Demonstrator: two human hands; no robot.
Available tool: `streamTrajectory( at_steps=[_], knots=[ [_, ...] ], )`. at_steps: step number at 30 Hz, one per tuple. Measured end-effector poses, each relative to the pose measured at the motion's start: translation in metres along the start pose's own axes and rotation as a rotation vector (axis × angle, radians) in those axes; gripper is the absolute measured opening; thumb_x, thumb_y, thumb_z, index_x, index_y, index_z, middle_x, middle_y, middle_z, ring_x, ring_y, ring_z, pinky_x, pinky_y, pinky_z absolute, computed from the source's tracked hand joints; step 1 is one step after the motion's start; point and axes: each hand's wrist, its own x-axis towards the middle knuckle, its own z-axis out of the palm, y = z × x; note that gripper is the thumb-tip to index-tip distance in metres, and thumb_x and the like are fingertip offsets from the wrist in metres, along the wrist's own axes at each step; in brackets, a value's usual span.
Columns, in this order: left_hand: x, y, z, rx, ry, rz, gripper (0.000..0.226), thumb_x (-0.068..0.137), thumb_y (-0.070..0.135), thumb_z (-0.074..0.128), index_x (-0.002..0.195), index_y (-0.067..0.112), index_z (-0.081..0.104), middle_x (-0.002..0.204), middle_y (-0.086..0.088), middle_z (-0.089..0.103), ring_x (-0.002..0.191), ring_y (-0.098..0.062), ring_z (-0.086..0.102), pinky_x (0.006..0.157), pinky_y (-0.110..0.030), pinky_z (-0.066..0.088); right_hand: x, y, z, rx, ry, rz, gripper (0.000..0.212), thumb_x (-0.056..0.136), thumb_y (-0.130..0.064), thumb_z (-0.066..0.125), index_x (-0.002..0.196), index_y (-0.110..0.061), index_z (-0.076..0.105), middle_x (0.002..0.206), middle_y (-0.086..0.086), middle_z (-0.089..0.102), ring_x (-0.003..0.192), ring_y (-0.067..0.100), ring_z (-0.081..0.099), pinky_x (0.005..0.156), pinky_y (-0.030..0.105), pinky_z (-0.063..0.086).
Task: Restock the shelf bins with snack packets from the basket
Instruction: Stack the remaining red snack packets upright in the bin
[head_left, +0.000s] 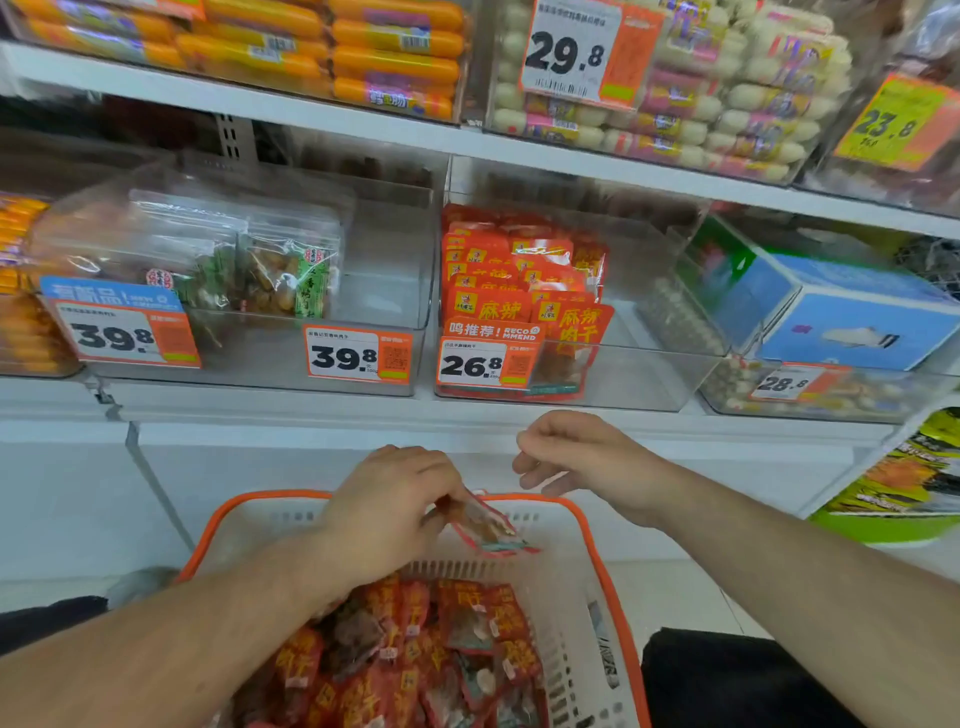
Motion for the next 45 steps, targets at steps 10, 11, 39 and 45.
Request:
streamTrajectory(
  at_steps=[10,11,39,45],
  knots=[
    [0.060,0.012,-0.043,0.221,0.585,0.413,0.018,0.082,0.013,0.071,0.089,0.025,0.059,0.103,0.006,0.053,0.092,-0.021,0.052,0.085,-0.034,0.032,-0.010,-0.015,0.000,0.447,-0.130,-0.010,0.018,0.089,-0.025,0.067,0.103,-0.016,0.074,0.103,0.010,0.072,0.094,0.023,0.063,0.084,0.037,0.043],
    [0.068,0.014,-0.045,0.239,0.593,0.404,0.018,0.079,0.013,0.073,0.088,0.025,0.062,0.104,0.004,0.053,0.094,-0.022,0.052,0.085,-0.034,0.032,-0.010,-0.016,-0.003,0.488,-0.125,-0.024,0.018,0.089,-0.020,0.068,0.104,-0.014,0.074,0.103,0.008,0.072,0.095,0.024,0.063,0.085,0.037,0.045],
    [0.189,-0.033,-0.045,-0.018,0.397,-0.617,0.052,0.087,0.052,0.055,0.123,0.016,0.059,0.132,0.002,0.054,0.122,-0.019,0.046,0.098,-0.036,0.039,0.183,-0.003,-0.193,0.060,0.798,0.082,0.033,0.081,-0.030,0.079,0.103,-0.010,0.066,0.102,0.009,0.069,0.094,0.028,0.067,0.088,0.041,0.056],
    [0.187,-0.036,-0.042,-0.019,0.430,-0.621,0.054,0.084,0.053,0.056,0.127,0.021,0.054,0.133,0.009,0.052,0.124,-0.016,0.046,0.095,-0.037,0.042,0.217,-0.001,-0.191,-0.005,0.743,0.109,0.027,0.085,-0.024,0.076,0.103,-0.007,0.066,0.106,0.011,0.069,0.094,0.026,0.066,0.080,0.034,0.052]
  ],
)
